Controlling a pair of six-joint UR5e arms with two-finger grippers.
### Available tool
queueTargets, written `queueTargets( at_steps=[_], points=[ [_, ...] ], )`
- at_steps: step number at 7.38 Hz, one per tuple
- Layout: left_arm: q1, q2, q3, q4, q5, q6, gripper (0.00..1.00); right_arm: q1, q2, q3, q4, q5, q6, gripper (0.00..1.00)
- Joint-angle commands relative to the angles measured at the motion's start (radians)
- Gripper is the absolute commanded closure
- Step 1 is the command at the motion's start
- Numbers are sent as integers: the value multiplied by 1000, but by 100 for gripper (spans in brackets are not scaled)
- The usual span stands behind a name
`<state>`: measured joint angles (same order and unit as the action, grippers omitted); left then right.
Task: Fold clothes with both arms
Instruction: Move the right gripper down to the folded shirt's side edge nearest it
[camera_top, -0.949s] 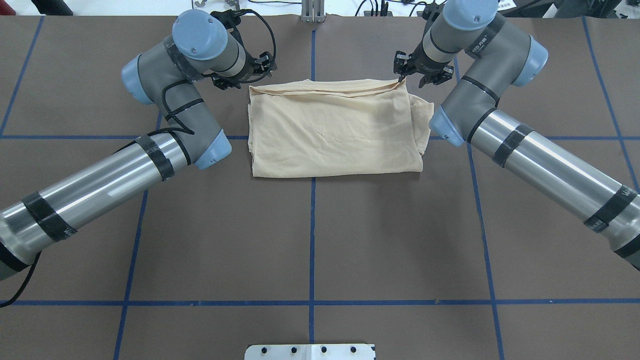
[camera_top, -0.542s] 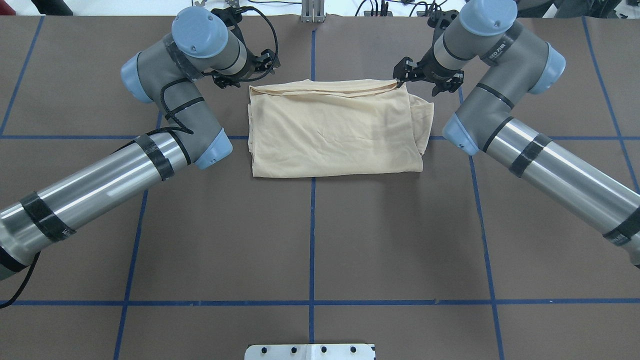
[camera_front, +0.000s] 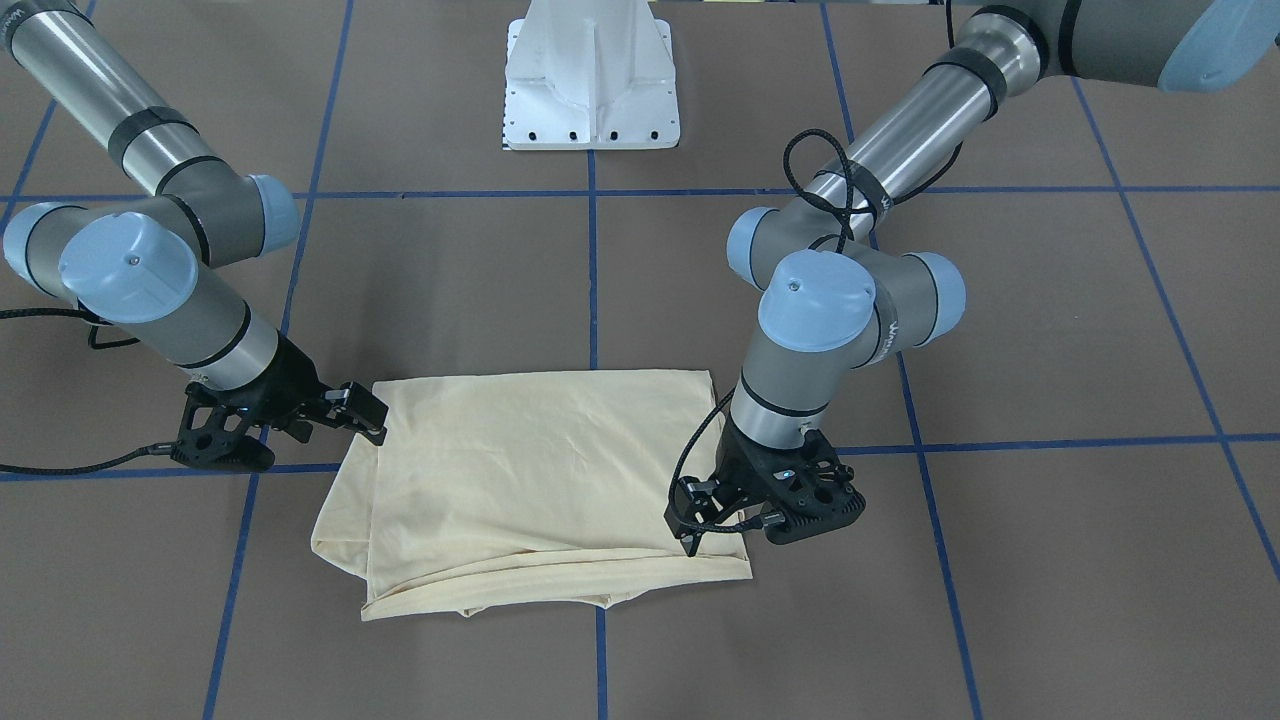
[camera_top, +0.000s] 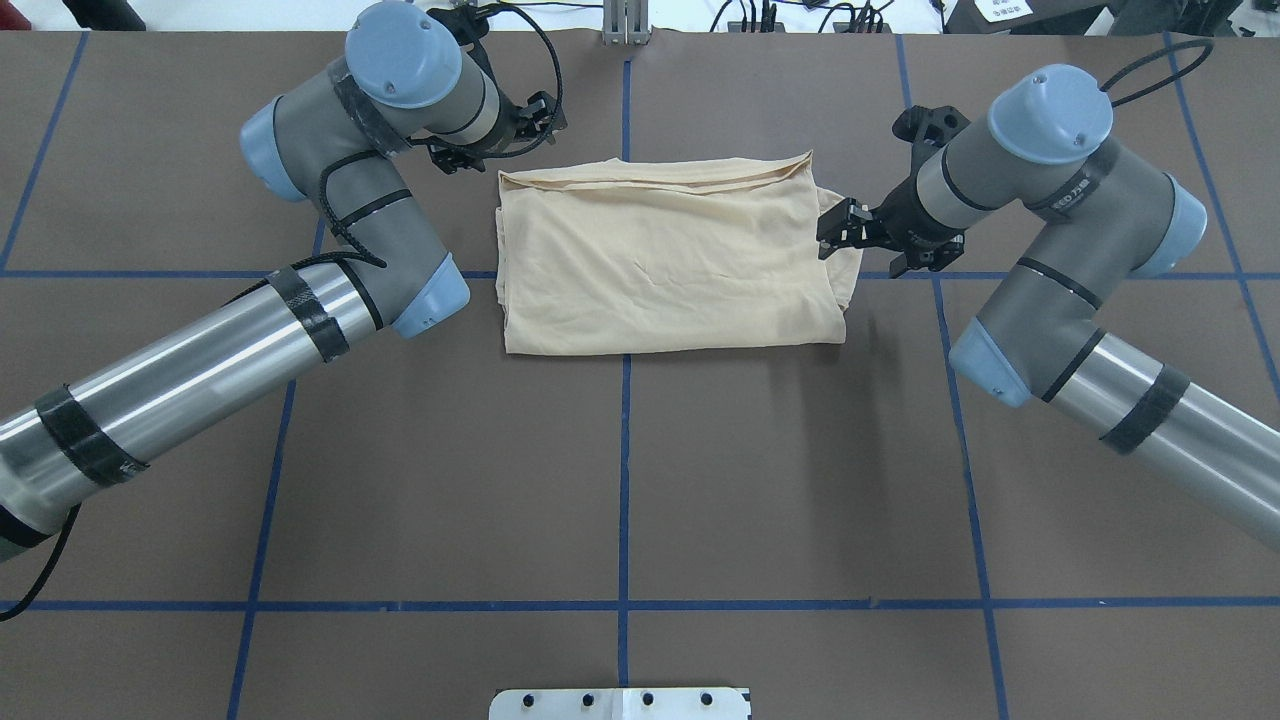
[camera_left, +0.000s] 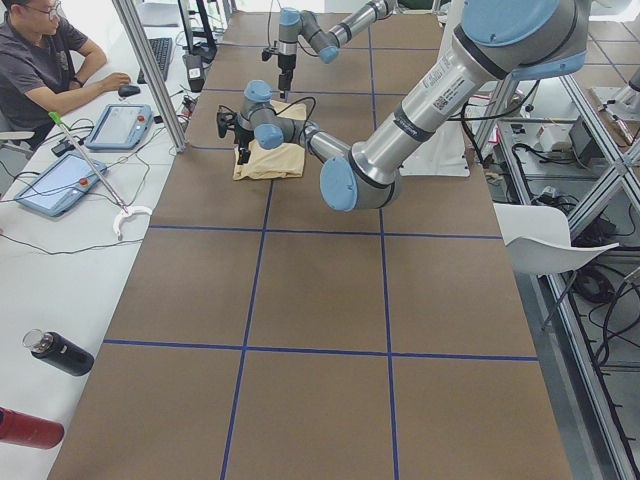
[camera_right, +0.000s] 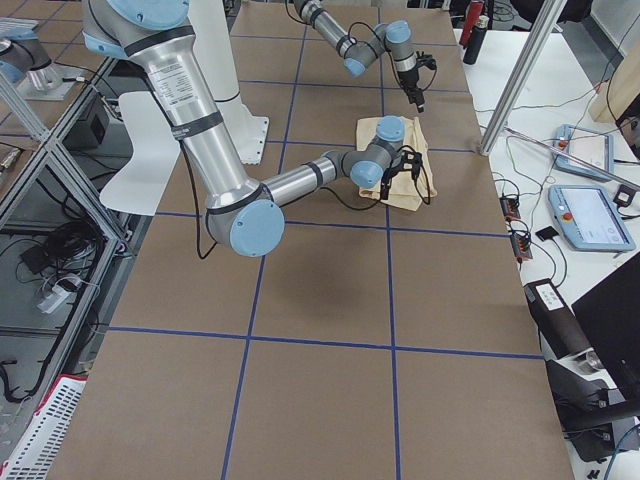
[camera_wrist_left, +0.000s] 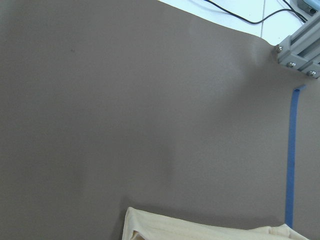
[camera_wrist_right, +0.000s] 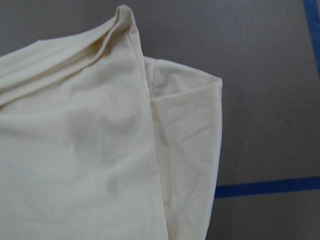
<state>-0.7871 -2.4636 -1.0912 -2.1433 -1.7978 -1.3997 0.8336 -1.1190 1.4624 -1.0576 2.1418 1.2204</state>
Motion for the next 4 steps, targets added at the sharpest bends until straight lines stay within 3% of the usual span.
queueTargets(
  at_steps=[1, 3, 4],
  points=[
    [0, 2, -1, 2, 0, -1, 1, -56, -18, 6, 1, -9, 33, 0],
    [2, 9, -3, 2, 2, -1, 1, -88, -18, -1, 1, -33, 33, 1],
    [2, 9, -1, 0, 2, -1, 1, -91, -18, 1, 1, -33, 33, 6]
  ],
)
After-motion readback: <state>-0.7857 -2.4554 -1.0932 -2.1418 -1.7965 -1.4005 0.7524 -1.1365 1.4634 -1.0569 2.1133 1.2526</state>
